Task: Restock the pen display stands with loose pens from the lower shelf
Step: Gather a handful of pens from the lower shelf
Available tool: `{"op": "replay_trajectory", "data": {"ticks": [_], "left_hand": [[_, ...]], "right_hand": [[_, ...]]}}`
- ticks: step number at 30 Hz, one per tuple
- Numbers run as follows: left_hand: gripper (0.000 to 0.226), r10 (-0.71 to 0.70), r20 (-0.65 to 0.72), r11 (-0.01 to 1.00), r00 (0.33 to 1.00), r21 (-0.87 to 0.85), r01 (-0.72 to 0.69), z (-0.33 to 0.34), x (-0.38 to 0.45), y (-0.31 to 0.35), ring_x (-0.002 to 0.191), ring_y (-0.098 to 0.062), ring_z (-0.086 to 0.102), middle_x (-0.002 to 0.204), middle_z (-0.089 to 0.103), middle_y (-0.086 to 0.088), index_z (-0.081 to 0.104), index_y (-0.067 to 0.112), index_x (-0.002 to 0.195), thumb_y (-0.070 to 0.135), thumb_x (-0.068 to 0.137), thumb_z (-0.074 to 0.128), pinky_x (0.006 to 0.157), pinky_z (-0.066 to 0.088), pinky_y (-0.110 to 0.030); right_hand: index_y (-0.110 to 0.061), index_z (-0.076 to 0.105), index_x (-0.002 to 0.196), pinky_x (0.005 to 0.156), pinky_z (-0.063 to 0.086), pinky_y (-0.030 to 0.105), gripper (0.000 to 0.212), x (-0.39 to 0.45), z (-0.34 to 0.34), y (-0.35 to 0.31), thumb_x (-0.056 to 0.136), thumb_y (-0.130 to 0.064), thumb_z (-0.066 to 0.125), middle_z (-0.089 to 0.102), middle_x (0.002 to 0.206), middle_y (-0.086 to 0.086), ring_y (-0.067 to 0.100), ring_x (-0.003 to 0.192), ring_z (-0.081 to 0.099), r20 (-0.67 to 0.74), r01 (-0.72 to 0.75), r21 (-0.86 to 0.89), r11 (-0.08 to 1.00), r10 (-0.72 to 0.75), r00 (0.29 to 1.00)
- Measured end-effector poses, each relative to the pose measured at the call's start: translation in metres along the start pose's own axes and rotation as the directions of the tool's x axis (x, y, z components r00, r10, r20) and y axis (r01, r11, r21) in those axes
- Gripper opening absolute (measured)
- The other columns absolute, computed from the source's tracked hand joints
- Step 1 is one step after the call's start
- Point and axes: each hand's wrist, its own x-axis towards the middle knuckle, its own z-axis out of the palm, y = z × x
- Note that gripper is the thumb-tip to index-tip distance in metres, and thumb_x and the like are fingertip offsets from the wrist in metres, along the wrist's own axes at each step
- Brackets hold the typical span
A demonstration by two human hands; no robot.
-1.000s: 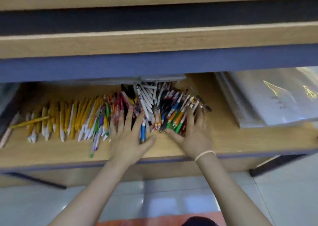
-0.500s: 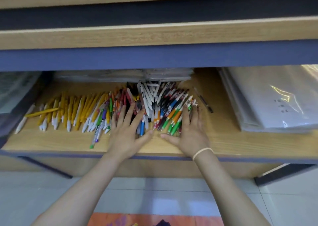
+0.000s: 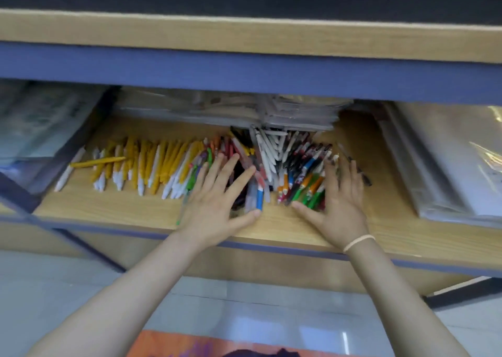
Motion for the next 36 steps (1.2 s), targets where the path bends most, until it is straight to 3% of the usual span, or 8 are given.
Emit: {"op": "replay_trajectory", "data": {"ticks": [3,7,15,20,28,31,33,36], "left_hand": [[0.081,-0.031,-0.053,0.999,0.998,0.041,0.033,-0.027,-0.009,-0.056,0.153,-0.033,0.017,0.164,0.027,-0.010,0.032,0.026,0.156,0.077,0.093,0.028,0.123,0.014,-0.053],[0.092,-0.257,-0.039,0.965,0.966,0.044,0.259,-0.045,-0.028,-0.130,0.152,-0.033,0.020,0.163,0.028,-0.010,0.031,0.027,0.156,0.084,0.085,0.026,0.123,0.016,-0.049],[0.098,-0.568,0.045,0.822,0.822,-0.021,0.570,-0.041,-0.052,-0.203,0.154,-0.029,-0.007,0.169,0.007,0.003,0.013,0.041,0.158,0.092,0.075,0.025,0.122,0.003,-0.058],[0.089,-0.502,0.037,0.854,0.864,-0.137,0.502,-0.042,-0.054,-0.211,0.151,-0.029,0.007,0.158,0.031,-0.001,0.038,0.034,0.148,0.086,0.076,0.039,0.121,0.019,-0.053],[0.048,-0.487,-0.101,0.824,0.868,-0.383,0.418,-0.045,-0.064,-0.220,0.129,-0.016,0.036,0.128,0.044,0.000,0.055,0.016,0.080,0.064,0.082,0.060,0.103,0.038,-0.036],[0.061,-0.548,-0.071,0.814,0.834,-0.274,0.512,-0.050,-0.065,-0.228,0.149,-0.024,0.018,0.156,0.028,-0.004,0.056,0.019,0.117,0.068,0.082,0.061,0.119,0.027,-0.047],[0.095,-0.620,0.043,0.776,0.784,-0.119,0.620,-0.054,-0.067,-0.236,0.153,-0.032,0.004,0.165,0.014,-0.006,0.030,0.026,0.152,0.081,0.078,0.052,0.123,0.012,-0.054],[0.110,-0.682,0.183,0.718,0.708,-0.015,0.696,-0.057,-0.066,-0.243,0.153,-0.039,0.003,0.168,0.009,-0.005,0.008,0.036,0.159,0.095,0.071,0.038,0.121,0.008,-0.062]], "right_hand": [[-0.021,0.030,0.153,0.123,-0.003,0.048,0.099,0.001,0.001,-0.046,0.077,-0.084,0.037,0.019,0.163,0.012,0.031,0.152,0.003,-0.099,0.168,0.011,0.986,-0.166,0.981],[-0.036,0.027,0.153,0.123,-0.001,0.050,0.091,0.036,0.023,-0.157,0.077,-0.085,0.030,0.018,0.164,-0.001,0.028,0.153,0.005,0.070,0.393,0.020,0.919,-0.393,0.917],[-0.052,0.006,0.153,0.121,-0.005,0.053,0.087,0.088,0.073,-0.241,0.079,-0.089,0.031,0.005,0.166,-0.005,0.031,0.152,-0.009,0.409,0.355,-0.132,0.925,-0.276,0.870],[-0.051,0.017,0.151,0.121,-0.001,0.056,0.083,0.085,0.085,-0.239,0.079,-0.088,0.033,0.015,0.165,-0.007,0.030,0.152,-0.003,0.330,0.363,-0.151,0.919,-0.299,0.895],[-0.048,0.032,0.144,0.120,0.004,0.055,0.093,0.086,0.085,-0.240,0.065,-0.095,0.020,0.019,0.163,-0.001,0.031,0.151,0.000,0.322,0.351,-0.141,0.926,-0.292,0.900],[-0.047,0.033,0.142,0.120,0.003,0.056,0.096,0.085,0.086,-0.245,0.060,-0.095,0.018,0.017,0.162,0.000,0.031,0.150,-0.001,0.329,0.349,-0.128,0.928,-0.292,0.898],[-0.046,0.034,0.142,0.120,0.003,0.057,0.095,0.084,0.087,-0.246,0.062,-0.095,0.020,0.018,0.161,0.000,0.032,0.150,0.001,0.324,0.355,-0.138,0.925,-0.297,0.898],[-0.044,0.033,0.143,0.120,0.002,0.057,0.087,0.085,0.087,-0.249,0.071,-0.093,0.035,0.017,0.161,0.000,0.032,0.150,0.000,0.339,0.355,-0.145,0.924,-0.291,0.895]]}}
